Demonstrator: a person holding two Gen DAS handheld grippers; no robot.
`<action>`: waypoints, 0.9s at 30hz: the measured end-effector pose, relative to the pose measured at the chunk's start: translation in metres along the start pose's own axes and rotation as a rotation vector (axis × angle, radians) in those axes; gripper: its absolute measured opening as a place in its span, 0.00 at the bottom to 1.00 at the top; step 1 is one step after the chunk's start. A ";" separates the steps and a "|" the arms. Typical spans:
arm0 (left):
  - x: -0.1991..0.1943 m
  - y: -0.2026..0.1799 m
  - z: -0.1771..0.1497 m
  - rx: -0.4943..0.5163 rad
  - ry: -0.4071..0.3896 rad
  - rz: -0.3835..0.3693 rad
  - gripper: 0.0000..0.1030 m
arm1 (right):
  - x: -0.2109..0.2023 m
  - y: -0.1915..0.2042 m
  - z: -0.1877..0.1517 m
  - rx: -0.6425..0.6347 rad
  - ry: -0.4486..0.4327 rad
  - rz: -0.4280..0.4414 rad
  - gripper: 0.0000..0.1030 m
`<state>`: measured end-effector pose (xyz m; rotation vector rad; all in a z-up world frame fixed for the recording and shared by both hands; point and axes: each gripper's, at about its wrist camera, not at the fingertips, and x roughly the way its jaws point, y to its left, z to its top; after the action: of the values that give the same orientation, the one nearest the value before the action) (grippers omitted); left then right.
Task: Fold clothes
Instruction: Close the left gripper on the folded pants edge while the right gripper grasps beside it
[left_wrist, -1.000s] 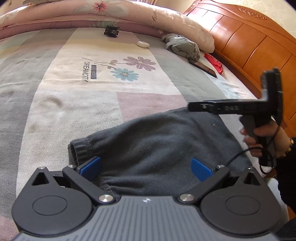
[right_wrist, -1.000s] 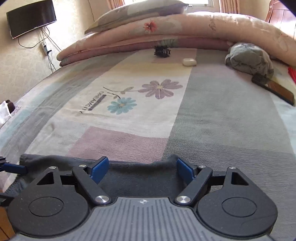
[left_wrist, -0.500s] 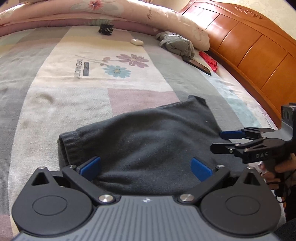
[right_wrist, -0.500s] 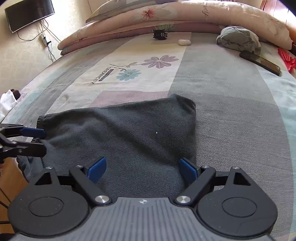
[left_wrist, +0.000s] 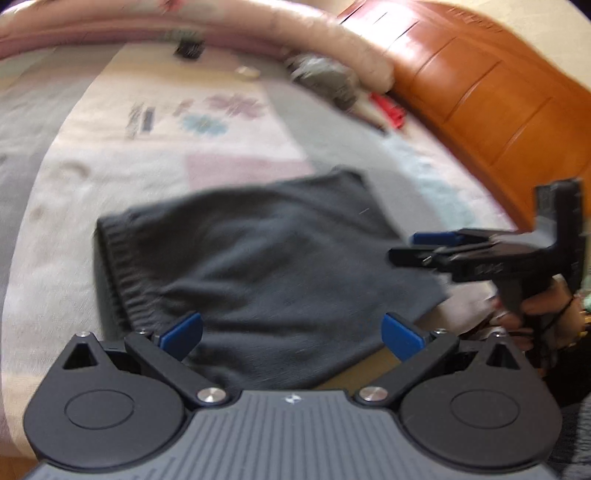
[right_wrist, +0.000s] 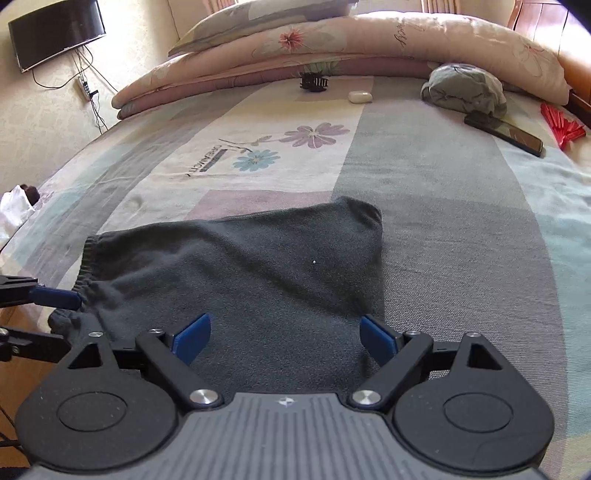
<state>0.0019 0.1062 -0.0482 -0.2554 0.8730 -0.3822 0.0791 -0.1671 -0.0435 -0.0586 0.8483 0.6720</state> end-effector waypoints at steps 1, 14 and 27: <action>-0.001 -0.001 0.000 -0.001 0.001 -0.008 0.99 | -0.003 0.000 0.000 0.002 -0.006 0.001 0.89; -0.014 0.029 -0.003 -0.133 -0.056 0.009 0.99 | -0.019 -0.011 -0.024 0.072 0.009 0.051 0.96; -0.010 0.134 -0.010 -0.549 -0.067 -0.065 0.99 | 0.014 -0.115 -0.005 0.437 0.107 0.326 1.00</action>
<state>0.0179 0.2310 -0.0967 -0.8005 0.8924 -0.1851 0.1480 -0.2521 -0.0805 0.4495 1.1048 0.7773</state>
